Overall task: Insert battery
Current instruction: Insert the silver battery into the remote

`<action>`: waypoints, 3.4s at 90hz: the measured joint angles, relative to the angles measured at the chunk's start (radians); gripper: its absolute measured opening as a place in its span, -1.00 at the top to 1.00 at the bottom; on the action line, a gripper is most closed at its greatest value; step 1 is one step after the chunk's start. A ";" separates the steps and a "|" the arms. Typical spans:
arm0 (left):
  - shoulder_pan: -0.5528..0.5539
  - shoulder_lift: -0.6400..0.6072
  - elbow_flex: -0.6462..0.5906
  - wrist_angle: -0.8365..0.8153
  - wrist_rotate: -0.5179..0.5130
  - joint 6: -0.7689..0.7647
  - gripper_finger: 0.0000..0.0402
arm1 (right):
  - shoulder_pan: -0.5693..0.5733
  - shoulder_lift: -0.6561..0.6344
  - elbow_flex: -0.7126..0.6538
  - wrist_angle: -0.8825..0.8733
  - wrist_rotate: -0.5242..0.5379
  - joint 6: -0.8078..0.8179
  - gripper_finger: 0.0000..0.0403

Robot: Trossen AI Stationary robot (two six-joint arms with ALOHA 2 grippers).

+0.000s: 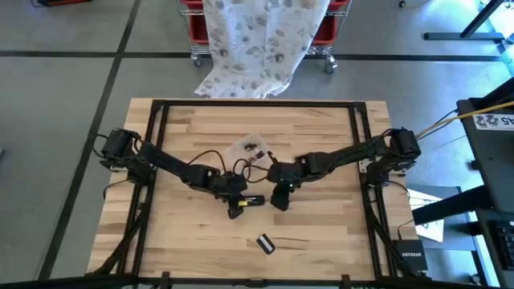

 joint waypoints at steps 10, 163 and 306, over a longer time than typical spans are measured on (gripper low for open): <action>-0.006 0.002 0.000 0.002 0.005 -0.005 0.97 | 0.000 0.000 0.000 -0.001 0.019 0.036 0.48; 0.045 0.104 0.037 0.132 0.054 0.029 0.92 | 0.076 0.196 0.001 0.242 0.058 0.290 0.48; 0.087 0.103 0.108 0.011 0.337 -0.023 0.39 | 0.076 0.196 0.002 0.245 0.077 0.264 0.48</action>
